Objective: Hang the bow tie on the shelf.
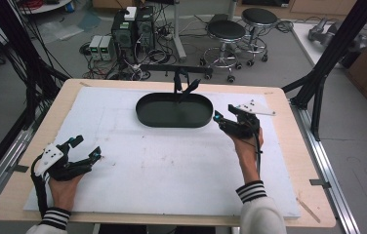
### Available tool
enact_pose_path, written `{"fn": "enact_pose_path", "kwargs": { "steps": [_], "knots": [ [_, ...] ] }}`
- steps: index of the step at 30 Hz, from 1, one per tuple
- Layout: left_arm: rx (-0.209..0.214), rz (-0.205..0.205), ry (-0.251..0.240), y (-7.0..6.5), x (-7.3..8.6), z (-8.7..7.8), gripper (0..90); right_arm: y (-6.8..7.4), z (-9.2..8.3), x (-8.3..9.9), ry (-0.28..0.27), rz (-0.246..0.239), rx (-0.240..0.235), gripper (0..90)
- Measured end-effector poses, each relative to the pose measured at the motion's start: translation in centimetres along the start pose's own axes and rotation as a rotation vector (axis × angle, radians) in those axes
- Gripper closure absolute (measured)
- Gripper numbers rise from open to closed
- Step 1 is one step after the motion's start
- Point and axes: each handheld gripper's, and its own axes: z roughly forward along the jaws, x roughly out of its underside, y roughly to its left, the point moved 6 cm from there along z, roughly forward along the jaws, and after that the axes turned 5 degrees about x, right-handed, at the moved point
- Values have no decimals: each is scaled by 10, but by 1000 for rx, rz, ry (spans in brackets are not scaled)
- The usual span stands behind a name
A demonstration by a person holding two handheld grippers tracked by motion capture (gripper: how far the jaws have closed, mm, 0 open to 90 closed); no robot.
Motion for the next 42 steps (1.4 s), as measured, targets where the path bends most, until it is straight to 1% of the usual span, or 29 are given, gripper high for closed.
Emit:
{"fn": "enact_pose_path", "kwargs": {
  "steps": [1, 2, 3, 4, 5, 6, 7, 8, 9, 12, 13, 14, 15, 20, 22, 24, 26, 27, 28, 29, 30, 31, 32, 33, 34, 35, 36, 40, 42],
  "knots": [
    [0, 0, 1, 0, 0, 0, 178, 0, -11, 7, 6, -6, -6, 286],
    [0, 0, 1, 0, 0, 0, 178, 0, -15, 10, 10, -8, -9, 263],
    [0, 0, 1, 0, 0, 0, 178, 0, -20, 13, -2, -13, -4, 237],
    [0, 2, 2, -1, 0, 0, 178, 0, -20, 13, -2, -13, -4, 237],
    [1, 6, 3, -1, 0, 0, 178, 1, -30, 20, -24, -23, -1, 203],
    [-2, 12, 3, -1, 0, 0, 178, 2, -35, 23, -26, -29, -1, 192],
    [-2, 12, 3, -1, 0, 0, 178, 2, -35, 23, -26, -29, -1, 192],
    [-3, 12, 4, -1, 0, 0, 178, 3, -44, 31, -36, -35, -4, 171],
    [-4, 11, 3, -1, 0, 0, 178, 3, -48, 34, -36, -41, -8, 160],
    [-3, 14, 4, -1, 0, 0, 178, 5, -61, 44, -63, -64, -8, 121],
    [-3, 11, 5, -1, 0, 0, 178, 4, -65, 48, -64, -55, -5, 118],
    [-3, 11, 5, -1, 0, 0, 178, 4, -65, 48, -64, -55, -5, 118],
    [-5, 12, 5, -1, 0, 0, 178, 4, -72, 56, -79, -53, -12, 112],
    [-6, 11, 5, -1, 0, 0, 178, 5, -87, 76, -128, -46, -17, 105],
    [-5, 12, 5, -1, 0, 0, 178, 6, -91, 84, -150, -55, -19, 105],
    [-5, 13, 4, -1, 0, 0, 178, 6, -94, 90, -167, -56, -9, 105],
    [-5, 12, 3, -1, 0, 0, 178, 6, -96, 96, -191, -42, -4, 105],
    [-5, 13, 4, -1, 0, 0, 178, 6, -96, 96, -191, -42, -4, 105],
    [-5, 13, 5, -1, 0, 0, 177, 6, -97, 98, -199, -47, 4, 105],
    [-4, 14, 5, -1, 0, 0, 178, 7, -97, 103, -214, -59, 26, 105],
    [-5, 16, 6, -1, 0, 0, 178, 7, -96, 106, -219, -57, 35, 104],
    [-5, 16, 6, -1, 0, 0, 178, 7, -96, 106, -219, -57, 35, 104],
    [-4, 14, 4, -1, 0, 0, 178, 6, -94, 110, -221, -56, 55, 105],
    [-4, 14, 4, -1, 0, 0, 178, 6, -93, 113, -211, -56, 69, 105],
    [-5, 15, 5, -1, 0, 0, 178, 6, -93, 114, -212, -54, 76, 105],
    [-5, 15, 3, -1, 0, 0, 178, 5, -94, 113, -229, -58, 84, 105],
    [-5, 15, 2, -1, 0, 0, 178, 5, -94, 113, -234, -51, 80, 105],
    [-5, 15, 0, -1, 0, 0, 178, 5, -94, 113, -237, -46, 87, 105],
    [-4, 15, -1, -1, 0, 0, 178, 4, -95, 114, -239, -41, 81, 105]
  ]
}}
